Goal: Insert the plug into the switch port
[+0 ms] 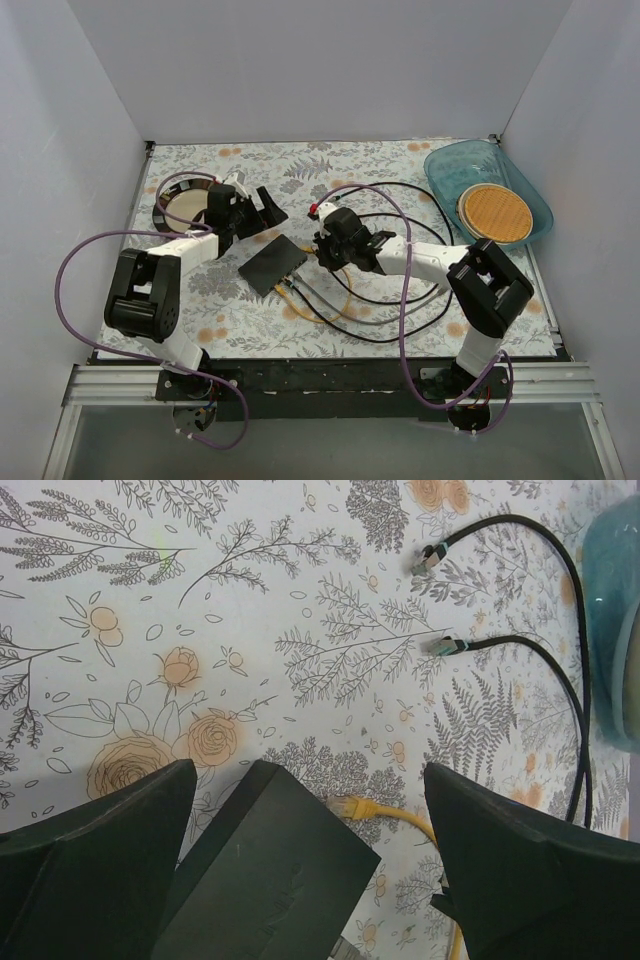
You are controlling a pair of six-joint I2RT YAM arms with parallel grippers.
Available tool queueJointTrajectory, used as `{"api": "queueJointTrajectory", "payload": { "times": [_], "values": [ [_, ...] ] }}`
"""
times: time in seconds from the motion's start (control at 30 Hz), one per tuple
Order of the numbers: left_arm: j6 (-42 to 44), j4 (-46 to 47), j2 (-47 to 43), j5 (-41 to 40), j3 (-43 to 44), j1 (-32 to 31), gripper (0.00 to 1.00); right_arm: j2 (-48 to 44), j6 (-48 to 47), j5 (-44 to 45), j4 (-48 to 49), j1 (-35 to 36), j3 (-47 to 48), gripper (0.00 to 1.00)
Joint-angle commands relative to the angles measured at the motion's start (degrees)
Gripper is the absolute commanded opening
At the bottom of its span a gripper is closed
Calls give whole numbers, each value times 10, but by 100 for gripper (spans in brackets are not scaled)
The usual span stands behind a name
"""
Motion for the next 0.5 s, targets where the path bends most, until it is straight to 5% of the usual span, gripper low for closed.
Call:
{"api": "queueJointTrajectory", "payload": {
  "times": [0.0,0.47],
  "values": [
    [19,-15,10,7,12,2,98,9,4,2,-3,4,25,1],
    [40,-38,45,9,25,3,91,31,4,4,-10,4,28,1]
  ]
}}
